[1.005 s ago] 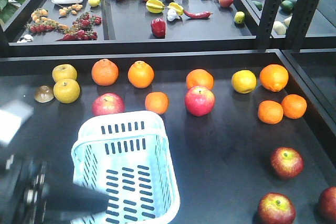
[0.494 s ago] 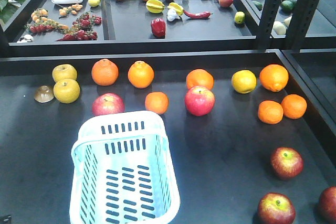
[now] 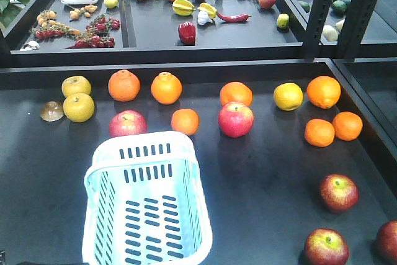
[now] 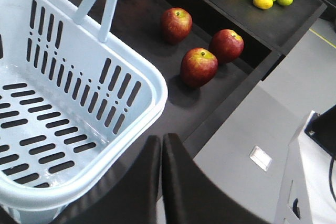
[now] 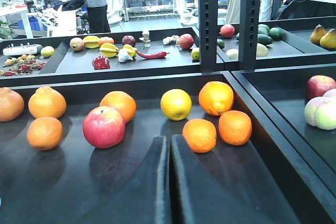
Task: Pick three apples into basket with both arms
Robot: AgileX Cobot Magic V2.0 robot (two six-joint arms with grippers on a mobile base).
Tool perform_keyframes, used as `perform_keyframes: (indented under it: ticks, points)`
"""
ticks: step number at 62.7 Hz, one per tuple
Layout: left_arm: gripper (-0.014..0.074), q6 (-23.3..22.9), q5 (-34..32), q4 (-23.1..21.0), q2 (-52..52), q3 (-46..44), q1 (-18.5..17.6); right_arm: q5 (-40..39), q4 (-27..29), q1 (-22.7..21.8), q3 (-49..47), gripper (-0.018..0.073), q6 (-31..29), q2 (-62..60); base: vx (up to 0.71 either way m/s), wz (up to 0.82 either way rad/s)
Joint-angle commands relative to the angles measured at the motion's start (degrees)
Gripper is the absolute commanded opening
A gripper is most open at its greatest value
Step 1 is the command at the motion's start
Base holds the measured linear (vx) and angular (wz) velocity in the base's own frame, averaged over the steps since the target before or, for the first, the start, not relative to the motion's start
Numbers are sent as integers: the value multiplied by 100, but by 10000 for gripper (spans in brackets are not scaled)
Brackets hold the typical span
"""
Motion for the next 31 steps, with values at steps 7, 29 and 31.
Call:
perform_keyframes:
  ticks: [7,29,31]
  points:
    - [-8,23,370,-66,14,-156,4,-413,-14,-27,79,-5,-26,-5,0,0]
    - [-8,23,1510,-36,14,-156,4,-438,-14,-27,79,-5,-26,-5,0,0]
    - [-8,23,1510,-36,14,-156,4,-474,-14,-27,79,-5,-26,-5,0,0]
